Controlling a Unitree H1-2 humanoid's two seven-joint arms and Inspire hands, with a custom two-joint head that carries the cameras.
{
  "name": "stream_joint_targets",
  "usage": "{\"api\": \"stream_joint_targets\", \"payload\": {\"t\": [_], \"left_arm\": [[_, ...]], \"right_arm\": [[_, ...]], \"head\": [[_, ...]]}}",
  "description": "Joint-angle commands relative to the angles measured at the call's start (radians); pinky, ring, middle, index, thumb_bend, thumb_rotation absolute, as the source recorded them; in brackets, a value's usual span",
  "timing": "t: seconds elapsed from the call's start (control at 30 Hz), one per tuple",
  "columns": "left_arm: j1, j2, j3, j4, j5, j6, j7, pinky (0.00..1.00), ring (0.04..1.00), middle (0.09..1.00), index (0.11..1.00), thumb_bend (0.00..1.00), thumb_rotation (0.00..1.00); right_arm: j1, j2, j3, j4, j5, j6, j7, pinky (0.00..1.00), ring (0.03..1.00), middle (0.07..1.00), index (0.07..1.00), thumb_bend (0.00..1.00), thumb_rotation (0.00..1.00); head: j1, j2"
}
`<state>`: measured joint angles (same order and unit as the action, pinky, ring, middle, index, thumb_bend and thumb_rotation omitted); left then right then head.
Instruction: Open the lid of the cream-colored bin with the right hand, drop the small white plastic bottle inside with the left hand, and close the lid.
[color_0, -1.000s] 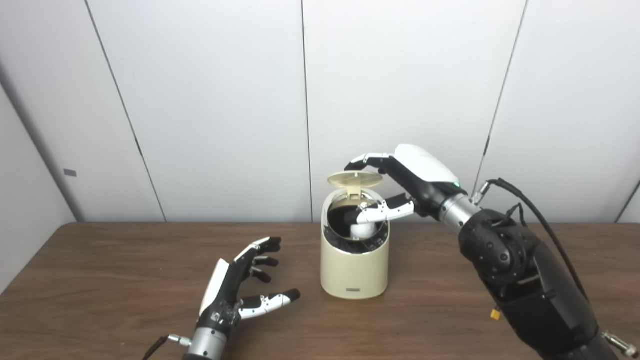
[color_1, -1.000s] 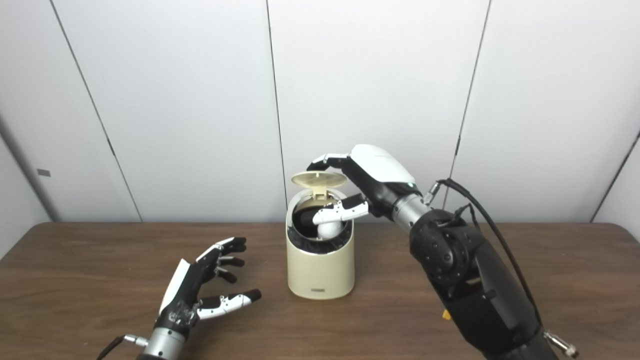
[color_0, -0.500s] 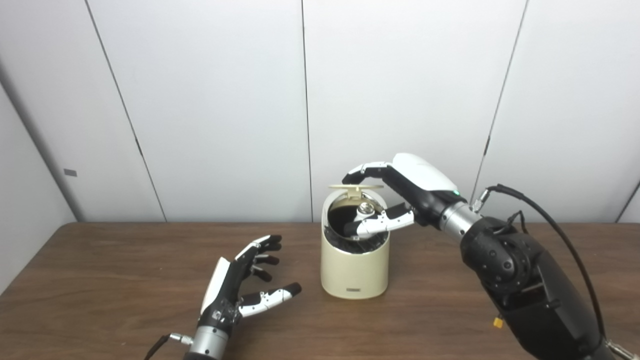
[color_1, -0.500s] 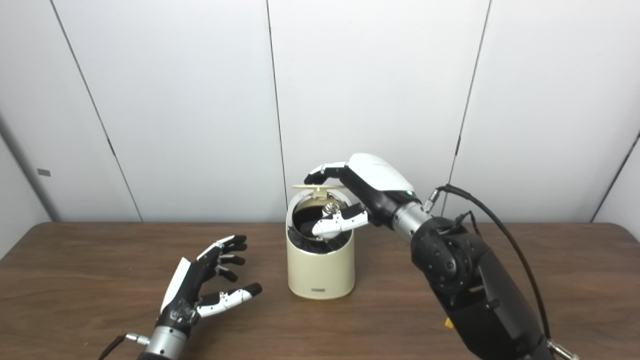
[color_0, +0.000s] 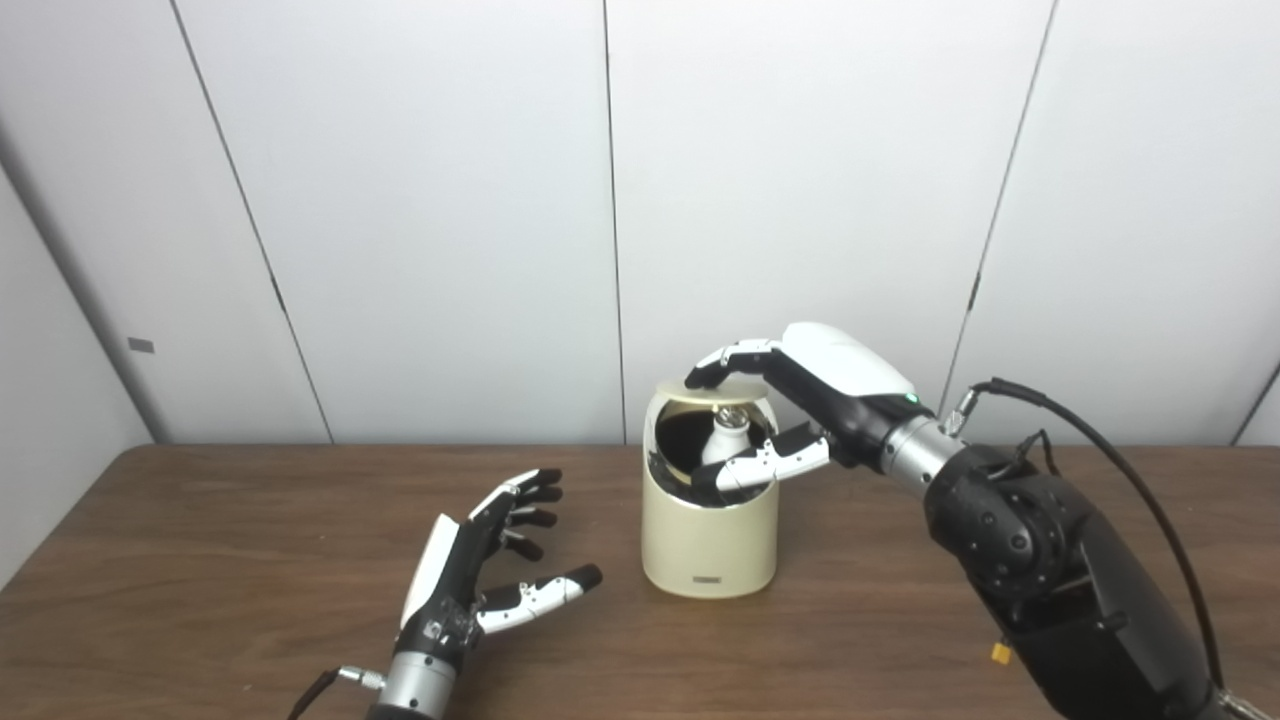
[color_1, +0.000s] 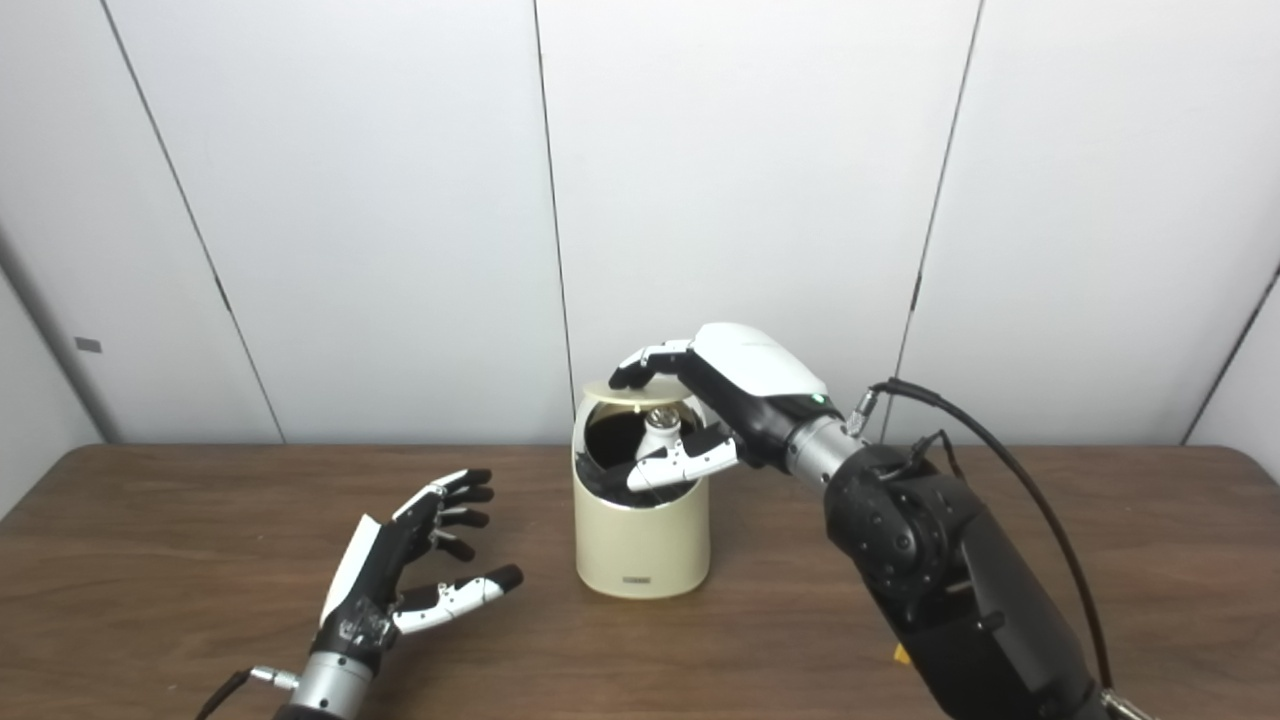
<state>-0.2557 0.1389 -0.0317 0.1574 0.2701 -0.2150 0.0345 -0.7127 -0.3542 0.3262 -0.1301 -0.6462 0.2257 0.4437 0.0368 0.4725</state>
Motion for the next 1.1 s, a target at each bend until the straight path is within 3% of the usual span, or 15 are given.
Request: {"api": "stream_joint_targets", "payload": {"t": [0.0, 0.8, 1.07], "left_arm": [[-0.031, 0.001, 0.006, -0.040, -0.004, -0.015, 0.015, 0.57, 0.723, 0.789, 0.831, 0.81, 0.30], [-0.025, -0.007, -0.001, -0.053, 0.008, 0.012, 0.016, 0.59, 0.735, 0.799, 0.834, 0.82, 0.32], [-0.024, -0.008, -0.003, -0.052, 0.010, 0.007, 0.018, 0.59, 0.731, 0.794, 0.831, 0.82, 0.32]], "right_arm": [[-0.026, -0.018, -0.008, -0.034, -0.006, -0.031, -0.006, 0.85, 0.888, 0.765, 0.746, 0.65, 0.55], [0.015, -0.035, 0.009, -0.078, -0.008, -0.085, 0.039, 0.84, 0.880, 0.743, 0.742, 0.68, 0.54], [0.023, -0.036, 0.019, -0.093, -0.033, -0.104, 0.055, 0.83, 0.863, 0.736, 0.742, 0.68, 0.57]], "head": [[0.001, 0.000], [0.009, 0.026], [0.012, 0.030]]}}
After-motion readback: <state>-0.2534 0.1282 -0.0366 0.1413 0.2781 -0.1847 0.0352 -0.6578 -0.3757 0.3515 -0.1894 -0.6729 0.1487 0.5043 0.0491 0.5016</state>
